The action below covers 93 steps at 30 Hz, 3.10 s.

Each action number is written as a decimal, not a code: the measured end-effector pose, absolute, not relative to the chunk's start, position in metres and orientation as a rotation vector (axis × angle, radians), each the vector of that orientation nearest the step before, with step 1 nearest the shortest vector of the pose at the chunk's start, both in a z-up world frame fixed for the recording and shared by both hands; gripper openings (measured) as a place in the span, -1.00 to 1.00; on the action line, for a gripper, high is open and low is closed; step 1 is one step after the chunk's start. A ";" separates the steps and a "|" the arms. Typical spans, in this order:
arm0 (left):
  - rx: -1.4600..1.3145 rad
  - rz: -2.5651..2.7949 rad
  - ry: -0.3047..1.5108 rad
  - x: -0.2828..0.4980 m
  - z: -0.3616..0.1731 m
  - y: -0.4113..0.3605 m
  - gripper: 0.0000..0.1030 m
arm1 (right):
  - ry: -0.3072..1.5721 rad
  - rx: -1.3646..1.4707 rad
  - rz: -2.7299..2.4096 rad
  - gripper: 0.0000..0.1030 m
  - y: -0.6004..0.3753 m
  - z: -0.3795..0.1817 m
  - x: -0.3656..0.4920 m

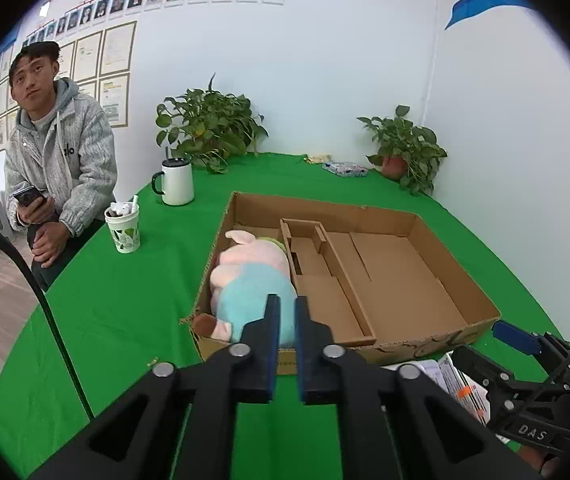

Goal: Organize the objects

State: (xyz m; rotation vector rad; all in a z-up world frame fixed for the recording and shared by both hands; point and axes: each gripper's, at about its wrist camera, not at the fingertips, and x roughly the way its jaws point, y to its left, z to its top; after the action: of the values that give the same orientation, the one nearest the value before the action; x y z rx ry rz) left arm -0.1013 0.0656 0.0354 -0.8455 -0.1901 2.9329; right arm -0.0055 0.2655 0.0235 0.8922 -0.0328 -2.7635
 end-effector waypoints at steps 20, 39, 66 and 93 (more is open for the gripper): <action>-1.040 2.663 -0.308 -0.090 -0.005 0.083 0.75 | -0.116 1.011 -2.380 0.73 0.286 -0.041 0.059; -1.354 2.036 -0.505 -0.138 -0.091 0.140 0.16 | 0.059 1.401 -2.464 -0.38 0.256 -0.097 0.016; -1.515 2.027 -0.438 -0.117 -0.114 0.144 -0.37 | 0.191 1.372 -2.452 -0.37 0.217 -0.095 0.028; -1.294 2.224 -0.365 -0.120 -0.026 0.156 -0.40 | 0.132 1.077 -2.642 -0.44 0.232 -0.021 0.058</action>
State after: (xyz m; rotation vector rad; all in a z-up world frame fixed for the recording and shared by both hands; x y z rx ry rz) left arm -0.1197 0.1559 -0.0262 -1.2935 -0.3652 2.2236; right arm 0.0577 0.2324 -0.0210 1.0766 0.1316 -2.6416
